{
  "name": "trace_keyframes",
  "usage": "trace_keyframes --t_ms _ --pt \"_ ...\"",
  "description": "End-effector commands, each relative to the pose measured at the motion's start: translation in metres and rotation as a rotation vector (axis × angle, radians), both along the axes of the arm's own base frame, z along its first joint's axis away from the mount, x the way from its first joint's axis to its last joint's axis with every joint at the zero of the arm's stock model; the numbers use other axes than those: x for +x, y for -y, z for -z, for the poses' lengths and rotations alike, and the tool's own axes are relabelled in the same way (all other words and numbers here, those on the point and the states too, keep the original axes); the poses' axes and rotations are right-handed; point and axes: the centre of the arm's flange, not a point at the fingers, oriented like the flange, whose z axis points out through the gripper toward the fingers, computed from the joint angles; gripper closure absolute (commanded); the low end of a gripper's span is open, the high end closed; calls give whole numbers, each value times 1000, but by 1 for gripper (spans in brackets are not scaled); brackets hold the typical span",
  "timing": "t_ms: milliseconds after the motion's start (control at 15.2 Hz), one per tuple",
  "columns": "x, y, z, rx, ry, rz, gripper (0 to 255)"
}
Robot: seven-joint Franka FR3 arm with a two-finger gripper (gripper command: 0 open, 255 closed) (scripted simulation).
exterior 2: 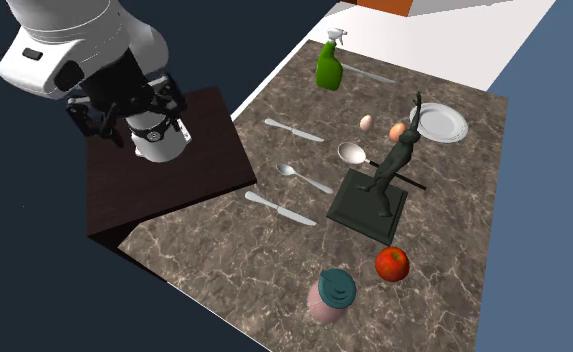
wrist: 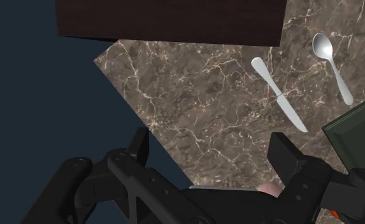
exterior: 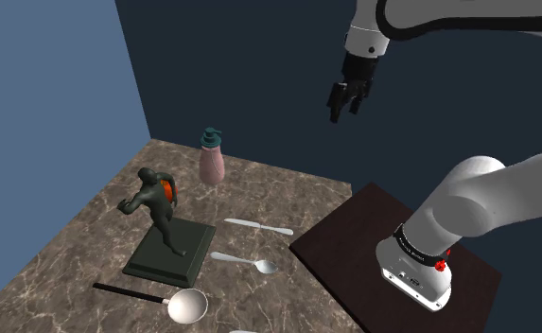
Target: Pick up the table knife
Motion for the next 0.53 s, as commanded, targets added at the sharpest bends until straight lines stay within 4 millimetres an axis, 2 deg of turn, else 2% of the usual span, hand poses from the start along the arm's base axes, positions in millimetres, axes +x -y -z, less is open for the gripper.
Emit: trace_keyframes --t_ms 0,462 --pt "9 -11 23 3 -9 -41 0" --pt "35 -58 101 13 -44 -179 0"
